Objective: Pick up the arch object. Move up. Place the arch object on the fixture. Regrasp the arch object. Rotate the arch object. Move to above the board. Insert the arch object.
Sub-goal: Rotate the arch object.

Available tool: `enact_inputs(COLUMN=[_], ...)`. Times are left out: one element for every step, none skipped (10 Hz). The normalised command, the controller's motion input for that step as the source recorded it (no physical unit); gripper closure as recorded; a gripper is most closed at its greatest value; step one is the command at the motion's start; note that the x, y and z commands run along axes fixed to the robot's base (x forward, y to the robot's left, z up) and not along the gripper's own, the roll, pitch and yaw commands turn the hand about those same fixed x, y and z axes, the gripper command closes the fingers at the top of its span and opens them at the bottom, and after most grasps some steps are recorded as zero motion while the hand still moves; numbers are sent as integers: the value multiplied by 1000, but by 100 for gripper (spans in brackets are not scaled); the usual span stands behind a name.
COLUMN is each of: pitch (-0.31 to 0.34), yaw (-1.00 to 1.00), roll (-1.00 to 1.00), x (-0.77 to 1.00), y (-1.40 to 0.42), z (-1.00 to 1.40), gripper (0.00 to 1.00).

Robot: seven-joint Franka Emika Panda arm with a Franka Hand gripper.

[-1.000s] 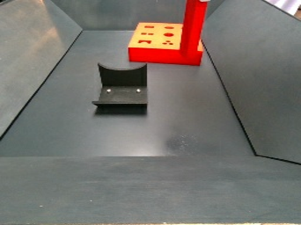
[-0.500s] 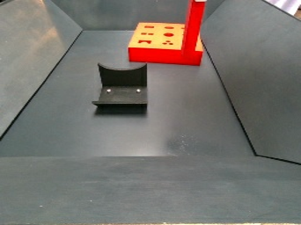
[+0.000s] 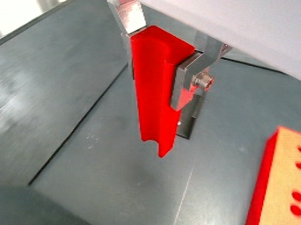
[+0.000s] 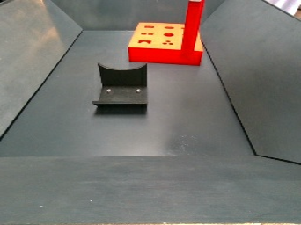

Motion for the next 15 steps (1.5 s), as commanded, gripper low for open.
enact_inputs(pitch=[34, 40, 43, 54, 19, 20, 21, 25, 26, 30, 32, 39, 44, 55, 67], yaw=[-1000, -1000, -1000, -1000, -1000, -1000, -1000, -1000, -1000, -1000, -1000, -1000, -1000, -1000, -1000], roll=[-72, -84, -92, -116, -41, -45, -47, -54, -57, -65, -69, -86, -96, -122, -150], x=[-2, -2, -1, 0, 0, 1, 1, 0, 0, 0, 0, 0, 1, 1, 2], y=[20, 20, 20, 20, 0, 0, 1, 7, 9, 10, 11, 12, 12, 13, 13], z=[5, 5, 5, 6, 0, 1, 1, 1, 1, 1, 1, 2, 2, 3, 4], gripper=[100, 100, 100, 100, 100, 100, 100, 100, 100, 100, 100, 100, 100, 100, 100])
